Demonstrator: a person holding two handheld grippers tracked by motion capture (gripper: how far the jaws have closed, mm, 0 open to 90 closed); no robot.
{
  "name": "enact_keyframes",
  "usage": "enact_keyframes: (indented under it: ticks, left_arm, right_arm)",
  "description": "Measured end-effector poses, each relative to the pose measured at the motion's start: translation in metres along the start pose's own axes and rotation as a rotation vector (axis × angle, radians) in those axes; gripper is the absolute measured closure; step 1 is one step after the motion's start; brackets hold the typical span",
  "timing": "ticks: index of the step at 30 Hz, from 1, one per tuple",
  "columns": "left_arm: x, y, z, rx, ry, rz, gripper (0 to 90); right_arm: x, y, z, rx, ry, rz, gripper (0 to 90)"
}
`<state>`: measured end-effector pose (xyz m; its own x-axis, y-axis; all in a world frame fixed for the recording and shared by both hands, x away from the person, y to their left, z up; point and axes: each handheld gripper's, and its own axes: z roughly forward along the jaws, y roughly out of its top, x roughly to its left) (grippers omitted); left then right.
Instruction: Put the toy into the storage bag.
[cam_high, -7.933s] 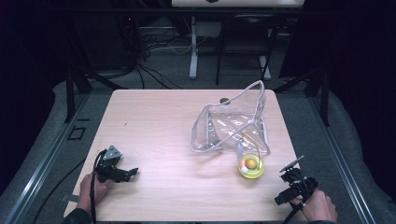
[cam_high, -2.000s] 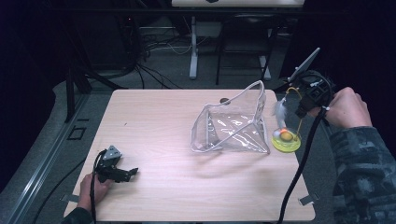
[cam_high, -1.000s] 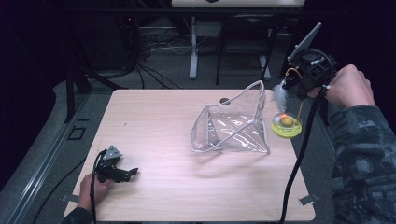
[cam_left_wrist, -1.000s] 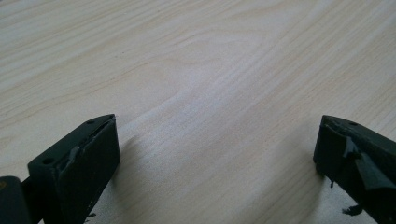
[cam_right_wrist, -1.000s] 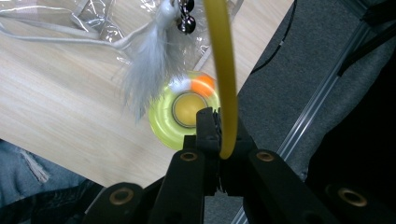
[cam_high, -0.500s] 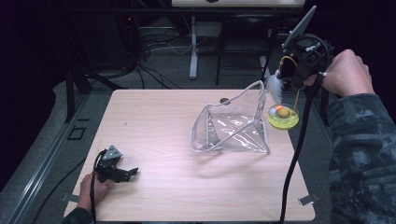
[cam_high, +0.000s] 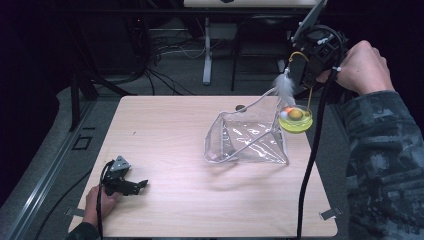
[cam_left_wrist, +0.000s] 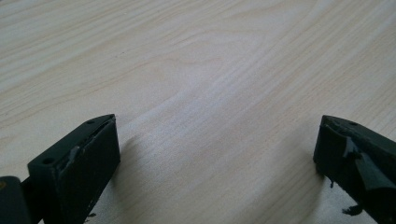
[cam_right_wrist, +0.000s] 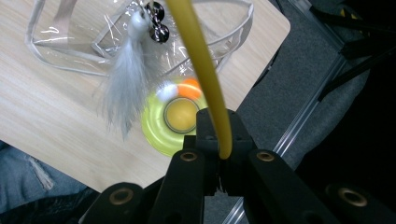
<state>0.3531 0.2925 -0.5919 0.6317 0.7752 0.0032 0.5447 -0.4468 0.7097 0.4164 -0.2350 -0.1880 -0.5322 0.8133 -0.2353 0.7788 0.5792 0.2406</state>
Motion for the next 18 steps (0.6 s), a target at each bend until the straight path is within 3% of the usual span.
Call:
enact_keyframes:
  ticks: [18]
  left_arm:
    - [0.0, 0.0, 0.0, 0.0, 0.0, 0.0, 0.5]
  right_arm:
    - [0.018, 0.024, -0.01, -0.051, 0.016, -0.051, 87.4]
